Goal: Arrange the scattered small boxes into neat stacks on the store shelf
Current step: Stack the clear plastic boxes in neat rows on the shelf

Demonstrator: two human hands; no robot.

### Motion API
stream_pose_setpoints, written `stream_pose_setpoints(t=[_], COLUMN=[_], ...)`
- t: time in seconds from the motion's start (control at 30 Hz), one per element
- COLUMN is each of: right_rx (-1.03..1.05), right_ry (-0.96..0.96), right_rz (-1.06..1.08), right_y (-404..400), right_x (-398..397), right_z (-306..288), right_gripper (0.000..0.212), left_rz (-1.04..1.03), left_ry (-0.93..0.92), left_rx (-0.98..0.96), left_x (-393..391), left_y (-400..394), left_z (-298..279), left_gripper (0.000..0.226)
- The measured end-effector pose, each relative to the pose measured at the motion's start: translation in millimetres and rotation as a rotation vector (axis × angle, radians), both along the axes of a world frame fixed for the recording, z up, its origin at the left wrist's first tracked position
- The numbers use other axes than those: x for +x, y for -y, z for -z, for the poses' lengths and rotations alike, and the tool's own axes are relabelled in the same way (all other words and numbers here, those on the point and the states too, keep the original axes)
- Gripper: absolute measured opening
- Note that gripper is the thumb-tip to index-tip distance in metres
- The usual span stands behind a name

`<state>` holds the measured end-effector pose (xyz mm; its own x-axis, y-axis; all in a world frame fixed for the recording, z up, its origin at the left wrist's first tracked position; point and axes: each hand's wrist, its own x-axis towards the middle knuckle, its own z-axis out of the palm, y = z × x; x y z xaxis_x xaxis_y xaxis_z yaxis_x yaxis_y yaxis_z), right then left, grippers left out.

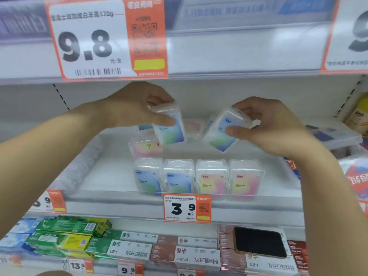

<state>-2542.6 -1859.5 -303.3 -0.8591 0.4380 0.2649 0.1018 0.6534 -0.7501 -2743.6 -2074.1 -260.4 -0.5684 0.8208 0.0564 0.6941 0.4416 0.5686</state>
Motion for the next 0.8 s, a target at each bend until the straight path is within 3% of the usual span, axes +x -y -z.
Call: stream_pose_setpoints(t=[0.2,0.63,0.8], right_rx=[0.020,-0.043,-0.036], right_ry=[0.092,0.374,0.452], right_rz=[-0.076,-0.295,-0.361], right_y=[23.7,35.6,45.9], right_x=[-21.9,-43.6,-49.1], right_z=[3.3,8.9,11.3], right_gripper=[0.040,0.034,0.025], left_rz=[0.051,0.098,0.113], left_ry=[0.008,0.332,0.391], left_rx=[-0.028,-0.131,-0.141], left_x=[-10.9,-3.0,-4.5], left_y=[21.5,32.7,34.4], left_z=[29.9,63.2,54.7], left_gripper=[0.039,0.023,0.032])
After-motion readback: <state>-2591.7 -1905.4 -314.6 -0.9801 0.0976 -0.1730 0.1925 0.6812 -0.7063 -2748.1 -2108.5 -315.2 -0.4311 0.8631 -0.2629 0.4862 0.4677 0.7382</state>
